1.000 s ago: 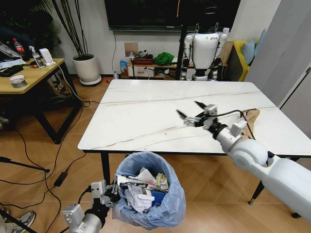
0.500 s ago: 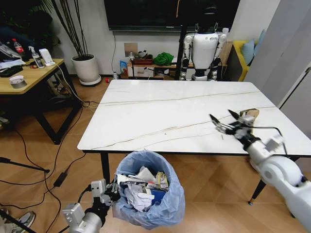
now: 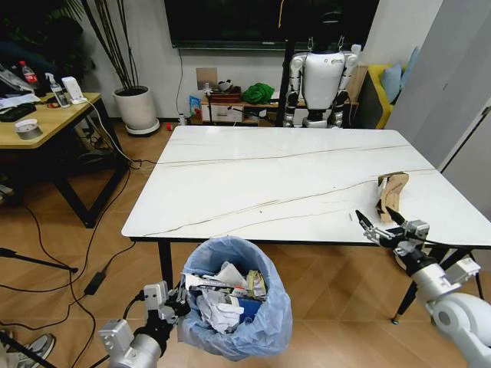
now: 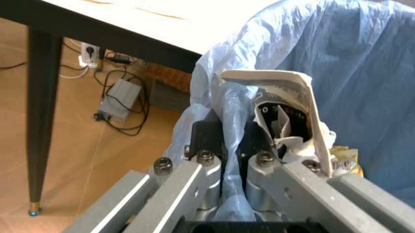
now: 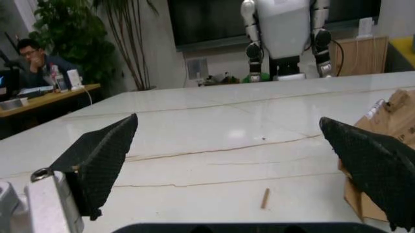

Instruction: Pick up the trash bin and place the trash from the table into it.

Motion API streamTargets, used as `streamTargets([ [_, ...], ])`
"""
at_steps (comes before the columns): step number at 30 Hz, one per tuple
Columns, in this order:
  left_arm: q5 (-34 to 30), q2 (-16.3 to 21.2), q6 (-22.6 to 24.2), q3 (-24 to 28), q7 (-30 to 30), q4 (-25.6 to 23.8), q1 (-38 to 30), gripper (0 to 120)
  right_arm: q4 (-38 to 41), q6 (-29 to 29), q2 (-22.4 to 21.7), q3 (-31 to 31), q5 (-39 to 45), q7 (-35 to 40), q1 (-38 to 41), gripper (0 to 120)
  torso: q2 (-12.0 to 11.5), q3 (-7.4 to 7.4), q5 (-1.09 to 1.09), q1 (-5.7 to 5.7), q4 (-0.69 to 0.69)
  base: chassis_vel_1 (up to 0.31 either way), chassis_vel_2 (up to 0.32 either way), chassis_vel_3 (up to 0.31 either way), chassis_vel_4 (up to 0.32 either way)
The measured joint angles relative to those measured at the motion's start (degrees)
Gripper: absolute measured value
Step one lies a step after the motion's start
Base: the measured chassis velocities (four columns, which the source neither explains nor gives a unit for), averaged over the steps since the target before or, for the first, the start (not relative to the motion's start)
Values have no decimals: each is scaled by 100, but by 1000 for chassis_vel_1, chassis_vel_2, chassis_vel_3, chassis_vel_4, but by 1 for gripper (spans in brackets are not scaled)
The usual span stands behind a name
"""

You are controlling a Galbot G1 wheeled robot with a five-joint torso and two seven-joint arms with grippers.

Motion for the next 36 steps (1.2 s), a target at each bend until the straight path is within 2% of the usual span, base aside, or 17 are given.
streamTargets([
  [36, 8, 6, -2, 26, 2, -20, -26, 0, -132, 66, 6, 54, 14, -92, -30, 100, -1, 0, -1, 1, -1, -98, -107, 101, 98],
])
